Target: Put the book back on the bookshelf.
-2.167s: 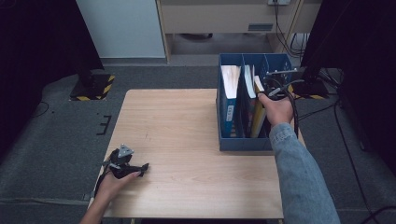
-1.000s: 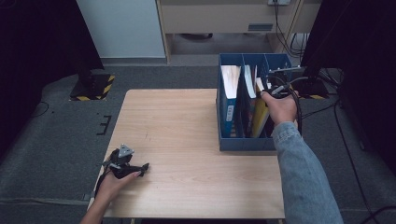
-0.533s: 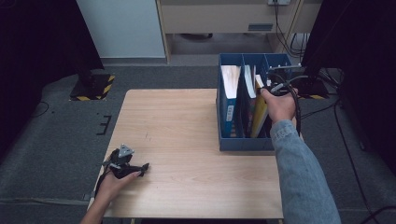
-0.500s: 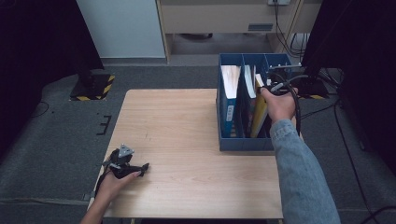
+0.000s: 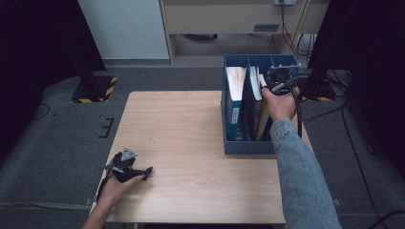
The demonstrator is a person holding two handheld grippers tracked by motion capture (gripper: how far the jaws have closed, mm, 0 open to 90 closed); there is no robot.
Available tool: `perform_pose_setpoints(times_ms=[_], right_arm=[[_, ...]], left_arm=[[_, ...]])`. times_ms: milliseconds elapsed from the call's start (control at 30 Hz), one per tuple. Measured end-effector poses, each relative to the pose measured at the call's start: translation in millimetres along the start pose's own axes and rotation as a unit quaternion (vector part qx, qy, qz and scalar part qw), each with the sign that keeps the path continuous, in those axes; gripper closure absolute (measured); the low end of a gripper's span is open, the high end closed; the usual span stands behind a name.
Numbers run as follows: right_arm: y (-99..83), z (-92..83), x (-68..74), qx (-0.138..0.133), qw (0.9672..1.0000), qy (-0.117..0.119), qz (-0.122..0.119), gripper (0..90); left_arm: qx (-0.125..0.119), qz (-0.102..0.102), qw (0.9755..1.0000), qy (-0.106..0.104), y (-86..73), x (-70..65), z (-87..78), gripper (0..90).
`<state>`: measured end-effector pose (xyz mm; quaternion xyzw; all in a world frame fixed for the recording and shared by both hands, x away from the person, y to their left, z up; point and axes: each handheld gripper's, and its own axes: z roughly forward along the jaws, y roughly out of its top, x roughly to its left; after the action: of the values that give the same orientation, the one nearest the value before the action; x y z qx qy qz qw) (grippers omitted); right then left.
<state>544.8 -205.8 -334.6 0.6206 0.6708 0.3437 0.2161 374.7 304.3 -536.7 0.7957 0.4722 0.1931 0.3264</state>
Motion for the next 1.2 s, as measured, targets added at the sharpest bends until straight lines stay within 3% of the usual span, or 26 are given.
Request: perform_pose_setpoints(times_ms=[233,467,900,1200], right_arm=[[1.1,3.6,2.0,-0.022,0.9998,-0.004,-0.001,74.0],[-0.4,3.9,-0.4,-0.014,0.9998,0.005,0.012,72.9],[-4.8,0.2,-1.1,-0.014,0.9995,0.025,0.012,66.7],[-6.9,-14.3,-1.7,-0.015,0.9996,0.018,-0.017,57.6]], left_arm=[[0.0,0.0,1.0,0.0,0.0,0.0,0.0,0.0],[0.0,0.0,1.0,0.0,0.0,0.0,0.0,0.0],[0.0,0.0,1.0,0.001,0.0,-0.2,0.1,0.0],[0.0,0.0,1.0,0.001,0.1,-0.4,0.3,0.0]])
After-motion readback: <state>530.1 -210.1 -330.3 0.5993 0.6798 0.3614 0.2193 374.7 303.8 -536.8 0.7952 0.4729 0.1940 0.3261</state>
